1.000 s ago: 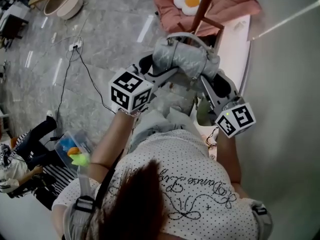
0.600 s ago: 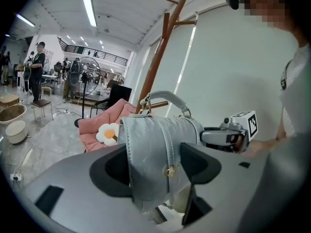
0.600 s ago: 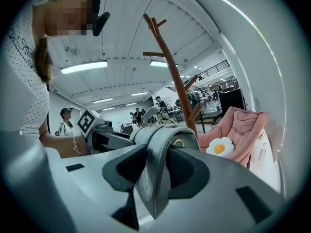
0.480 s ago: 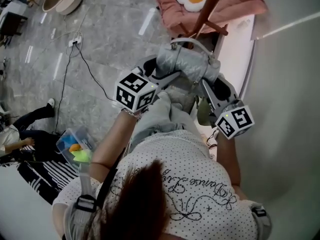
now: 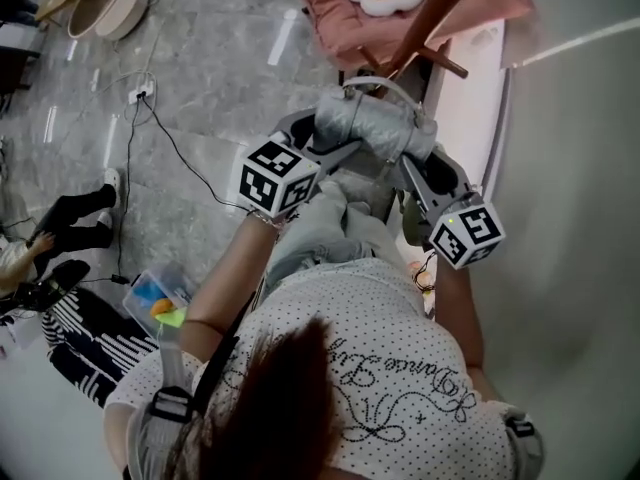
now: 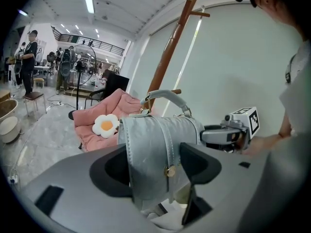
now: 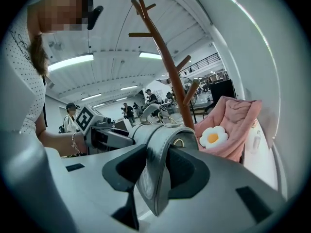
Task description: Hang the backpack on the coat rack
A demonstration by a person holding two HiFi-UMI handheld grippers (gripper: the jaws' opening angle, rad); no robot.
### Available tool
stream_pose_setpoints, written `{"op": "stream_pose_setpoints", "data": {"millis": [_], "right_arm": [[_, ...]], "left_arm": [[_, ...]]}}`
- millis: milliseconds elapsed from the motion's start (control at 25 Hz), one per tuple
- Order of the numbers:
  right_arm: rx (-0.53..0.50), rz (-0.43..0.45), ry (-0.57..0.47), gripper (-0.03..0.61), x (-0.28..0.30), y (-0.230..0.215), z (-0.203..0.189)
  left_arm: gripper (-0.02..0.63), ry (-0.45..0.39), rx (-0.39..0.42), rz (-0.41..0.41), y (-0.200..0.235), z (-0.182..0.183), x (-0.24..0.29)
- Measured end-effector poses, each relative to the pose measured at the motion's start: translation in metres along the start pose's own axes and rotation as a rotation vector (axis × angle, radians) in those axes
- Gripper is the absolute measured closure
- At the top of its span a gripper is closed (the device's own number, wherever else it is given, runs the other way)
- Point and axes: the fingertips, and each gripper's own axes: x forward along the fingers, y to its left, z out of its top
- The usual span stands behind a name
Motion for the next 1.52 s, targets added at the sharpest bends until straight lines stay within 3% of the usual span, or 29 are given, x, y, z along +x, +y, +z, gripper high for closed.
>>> {"op": "stream_pose_setpoints", "data": {"millis": [520, 1040, 1520], "right_arm": [[0.049, -0.101, 0.025, 0.440, 0.005, 0.009, 0.003], [0.025, -0.054, 0.098, 0.440, -0.002, 0.014, 0.013], [0.038, -0.045, 0.171, 0.442, 0.010, 0.006, -0.004]], "left_arm": [[0.314, 0.041, 0.025, -0.070, 0.008, 0.006, -0.004], [0.313, 0.055, -0.016, -0.050, 0.000, 0.012, -0.012], [0.313, 0.099, -0.023, -0.044, 0.013, -0.003, -0.003]]}}
